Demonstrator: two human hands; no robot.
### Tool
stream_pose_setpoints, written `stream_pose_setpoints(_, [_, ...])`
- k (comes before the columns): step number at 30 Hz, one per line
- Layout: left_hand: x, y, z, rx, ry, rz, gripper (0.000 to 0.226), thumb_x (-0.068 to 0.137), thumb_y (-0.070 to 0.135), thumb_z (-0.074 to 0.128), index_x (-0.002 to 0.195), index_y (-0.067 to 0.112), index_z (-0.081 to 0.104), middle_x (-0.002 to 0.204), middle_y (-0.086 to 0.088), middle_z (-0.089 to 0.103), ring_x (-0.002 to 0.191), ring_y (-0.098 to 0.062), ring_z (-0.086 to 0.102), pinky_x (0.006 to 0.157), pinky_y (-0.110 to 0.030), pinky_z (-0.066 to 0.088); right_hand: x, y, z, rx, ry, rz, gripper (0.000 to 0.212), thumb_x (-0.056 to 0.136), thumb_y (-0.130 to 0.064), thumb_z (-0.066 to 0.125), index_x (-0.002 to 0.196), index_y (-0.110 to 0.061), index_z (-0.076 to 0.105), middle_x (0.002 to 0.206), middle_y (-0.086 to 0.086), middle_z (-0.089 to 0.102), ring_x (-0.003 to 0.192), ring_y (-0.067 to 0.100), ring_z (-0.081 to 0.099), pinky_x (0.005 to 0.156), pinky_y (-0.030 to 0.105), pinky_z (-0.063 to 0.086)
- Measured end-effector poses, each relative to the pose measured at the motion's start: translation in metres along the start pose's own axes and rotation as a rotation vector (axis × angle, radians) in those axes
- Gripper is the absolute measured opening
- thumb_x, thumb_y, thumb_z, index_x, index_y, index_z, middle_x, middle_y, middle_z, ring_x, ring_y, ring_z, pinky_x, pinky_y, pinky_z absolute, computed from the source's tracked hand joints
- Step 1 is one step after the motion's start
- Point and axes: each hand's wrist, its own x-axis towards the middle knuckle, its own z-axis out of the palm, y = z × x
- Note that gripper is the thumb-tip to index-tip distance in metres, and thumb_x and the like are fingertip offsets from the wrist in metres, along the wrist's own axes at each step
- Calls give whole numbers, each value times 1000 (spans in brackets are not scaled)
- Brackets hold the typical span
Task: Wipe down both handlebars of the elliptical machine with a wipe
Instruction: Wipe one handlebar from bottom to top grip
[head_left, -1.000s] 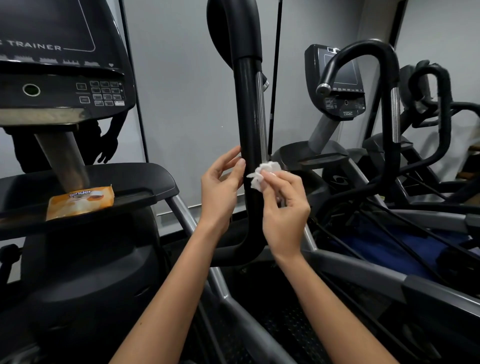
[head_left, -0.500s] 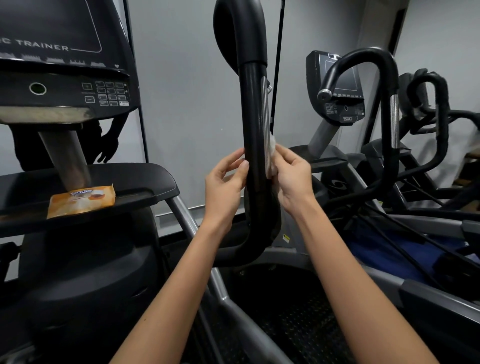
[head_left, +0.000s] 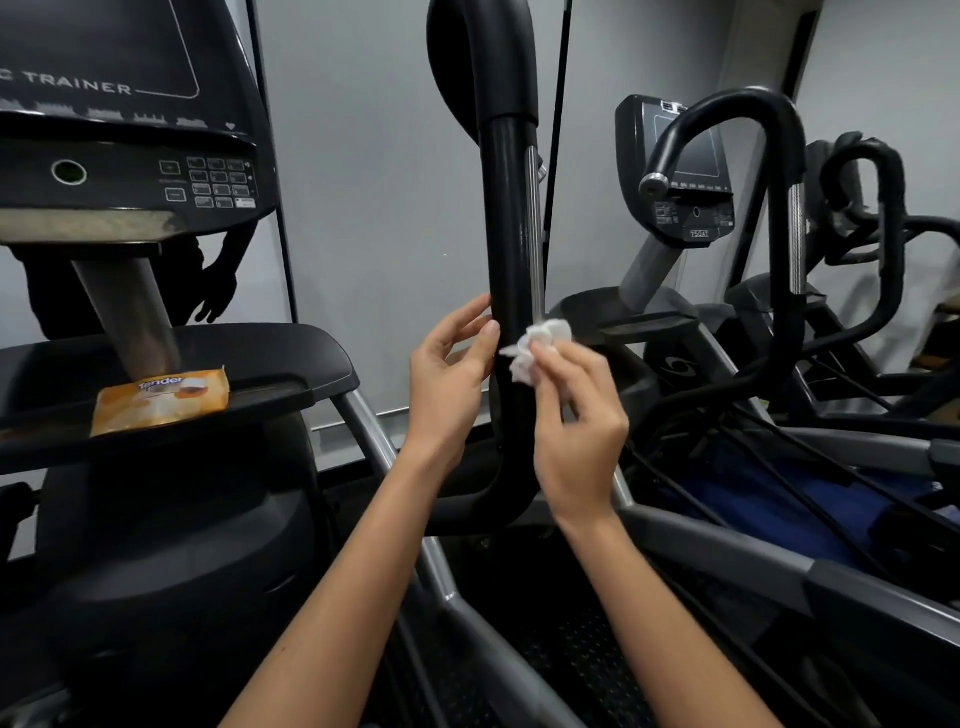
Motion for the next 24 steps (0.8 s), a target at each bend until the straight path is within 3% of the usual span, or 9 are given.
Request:
stream_pose_setpoints(5, [-1,1,1,0,0,-11,25,92,8,55,113,22,62,110,-9,64,94,-12,64,87,-25,54,-2,-1,0,-23,-17,-21,19,83,6,62,99,-1,71,99,2,59,91,22,60,87,19,46])
stream_pose_setpoints(9, [-2,2,1,-13,-8,-4,28,92,6,55,118,13,60,111,-11,65,93,-11,65,89,-27,53,45,-14,12,70,-43,46,17,85,1,62,98,-4,71,96,-4,57,92,11,59,83,12,45])
stream_pose_setpoints(17, [-2,2,3,-5,17,2,26,93,7,54,113,21,61,103,-2,64,82,-3,65,77,-18,54,-11,7,-4,74,-8,33,20,80,5,67,97,-5,71,97,2,59,90,25,61,84,33,51])
stream_pose_setpoints(19, [-3,1,3,2,24,0,26,93,7,54,114,21,61,104,-3,64,85,-4,65,81,-21,55,-8,7,-3,117,-21,68,22,80,3,68,99,-8,71,96,1,59,90,26,61,83,35,52])
stream_pose_setpoints(24, [-4,2,4,-23,20,16,27,92,3,54,113,19,61,100,-2,65,81,-1,67,82,-20,54,35,-1,1,312,-48,280,19,84,-9,66,95,-24,70,92,-2,65,88,13,63,75,21,50])
